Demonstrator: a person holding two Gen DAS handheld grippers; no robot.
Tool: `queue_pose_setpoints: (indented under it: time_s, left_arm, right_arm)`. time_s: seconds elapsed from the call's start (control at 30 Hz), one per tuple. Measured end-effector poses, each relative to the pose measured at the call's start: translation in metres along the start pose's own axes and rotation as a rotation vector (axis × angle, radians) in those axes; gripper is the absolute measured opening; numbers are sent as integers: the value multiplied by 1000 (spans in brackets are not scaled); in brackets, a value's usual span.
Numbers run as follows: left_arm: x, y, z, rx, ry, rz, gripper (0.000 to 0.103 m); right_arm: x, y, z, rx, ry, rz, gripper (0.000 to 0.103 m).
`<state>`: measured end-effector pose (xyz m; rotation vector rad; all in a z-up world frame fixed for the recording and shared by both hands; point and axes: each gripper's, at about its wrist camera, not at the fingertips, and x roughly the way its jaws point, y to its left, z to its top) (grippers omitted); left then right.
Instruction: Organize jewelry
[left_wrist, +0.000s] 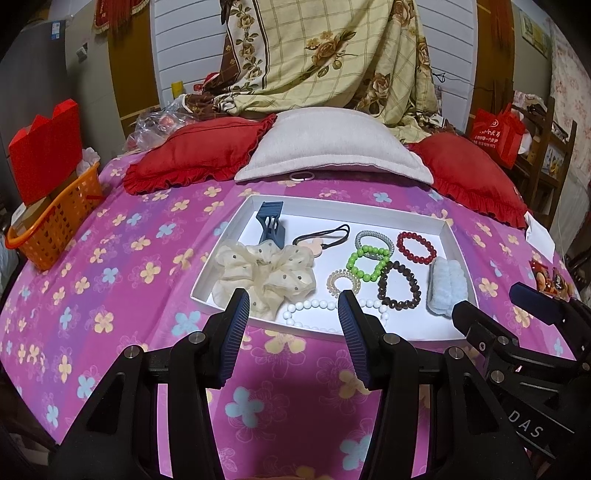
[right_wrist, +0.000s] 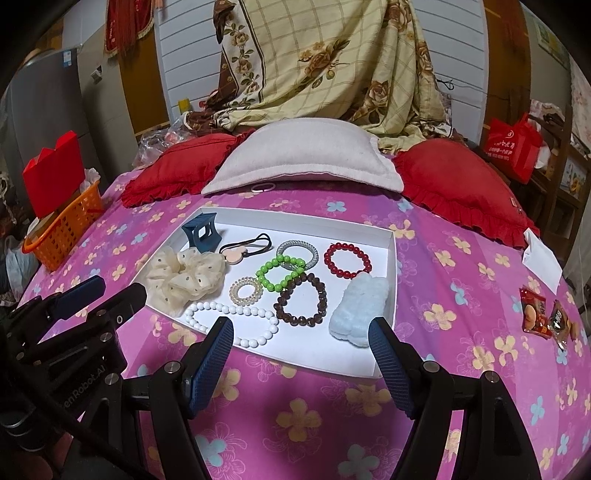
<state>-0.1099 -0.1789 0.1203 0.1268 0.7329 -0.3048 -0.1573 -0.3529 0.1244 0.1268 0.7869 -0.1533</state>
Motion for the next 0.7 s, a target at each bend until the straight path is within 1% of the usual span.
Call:
queue_pose_setpoints:
  time_s: [0.53, 0.7]
  left_arm:
    - [4, 1, -5, 0, 5, -1, 50]
    - [5, -2, -7, 15, -7, -7, 50]
  right_arm:
    - [3, 3, -3, -13, 7, 4, 74]
    - [6, -6, -5, -2, 11, 0, 74]
